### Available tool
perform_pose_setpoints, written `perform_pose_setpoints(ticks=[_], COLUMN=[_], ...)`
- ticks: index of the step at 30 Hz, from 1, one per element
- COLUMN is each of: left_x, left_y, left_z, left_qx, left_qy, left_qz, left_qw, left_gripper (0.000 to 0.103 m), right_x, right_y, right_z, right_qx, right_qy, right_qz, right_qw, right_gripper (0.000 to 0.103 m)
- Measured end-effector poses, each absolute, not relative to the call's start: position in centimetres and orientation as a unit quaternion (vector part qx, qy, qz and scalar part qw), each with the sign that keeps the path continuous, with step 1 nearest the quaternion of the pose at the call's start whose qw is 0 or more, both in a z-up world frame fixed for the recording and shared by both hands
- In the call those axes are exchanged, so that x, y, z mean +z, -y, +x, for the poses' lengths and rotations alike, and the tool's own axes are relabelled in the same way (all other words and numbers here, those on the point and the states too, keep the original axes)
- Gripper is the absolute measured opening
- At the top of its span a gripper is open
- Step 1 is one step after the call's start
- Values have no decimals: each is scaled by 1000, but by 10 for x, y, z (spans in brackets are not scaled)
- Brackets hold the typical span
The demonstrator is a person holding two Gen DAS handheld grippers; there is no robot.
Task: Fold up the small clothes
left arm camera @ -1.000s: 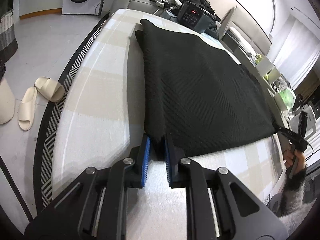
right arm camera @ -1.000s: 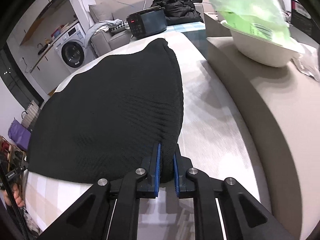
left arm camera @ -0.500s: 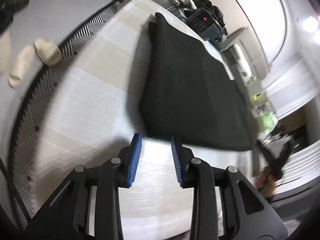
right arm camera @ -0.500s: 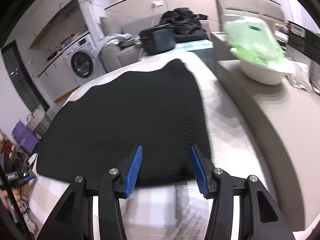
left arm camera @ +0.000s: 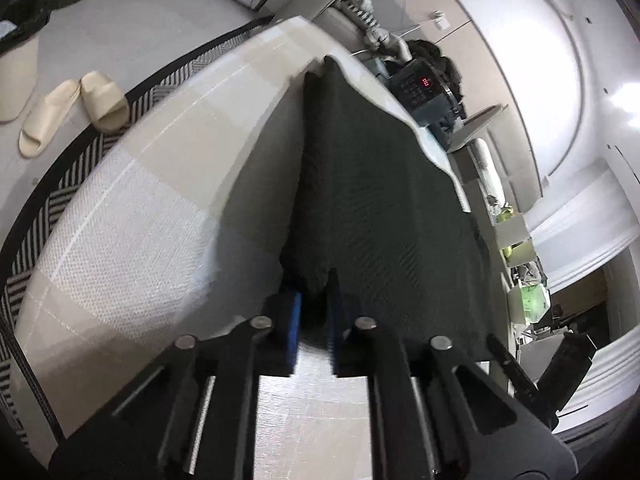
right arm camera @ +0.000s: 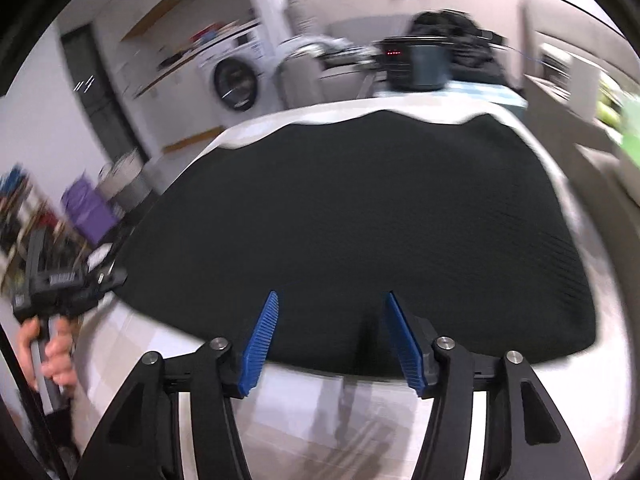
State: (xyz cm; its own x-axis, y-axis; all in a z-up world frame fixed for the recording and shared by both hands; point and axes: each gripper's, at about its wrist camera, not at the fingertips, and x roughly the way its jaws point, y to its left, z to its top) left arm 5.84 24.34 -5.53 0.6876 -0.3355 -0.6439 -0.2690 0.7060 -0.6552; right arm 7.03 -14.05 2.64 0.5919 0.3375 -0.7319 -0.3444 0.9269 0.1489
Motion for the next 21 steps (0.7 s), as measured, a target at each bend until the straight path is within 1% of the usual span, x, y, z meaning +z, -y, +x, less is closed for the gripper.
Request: perform_pose_setpoints(ticks=[4,10,14,21], left_x=[-38,-23,-19,-27], left_y=[-239,-244,-250,-254], left_z=[56,57,59,62], left_qx=[-34,-63,-80,-91], left_qy=[-379,-365,-363,-372], left_qz=[-367,-386,-395,-407], left_qw=[849,845,840,829], left_gripper=[6,6,6,6], right_x=[20,6,-3,-28], right_y=[88,7,-46,-107], right_z=[68,61,54,66], right_qx=[237,309,352,338], right_qy=[-415,-424,-414,-408], right_qz=[-25,-67,-103,-177], right_qw=[878,849,833,829], right_gripper=[65,65,65,65])
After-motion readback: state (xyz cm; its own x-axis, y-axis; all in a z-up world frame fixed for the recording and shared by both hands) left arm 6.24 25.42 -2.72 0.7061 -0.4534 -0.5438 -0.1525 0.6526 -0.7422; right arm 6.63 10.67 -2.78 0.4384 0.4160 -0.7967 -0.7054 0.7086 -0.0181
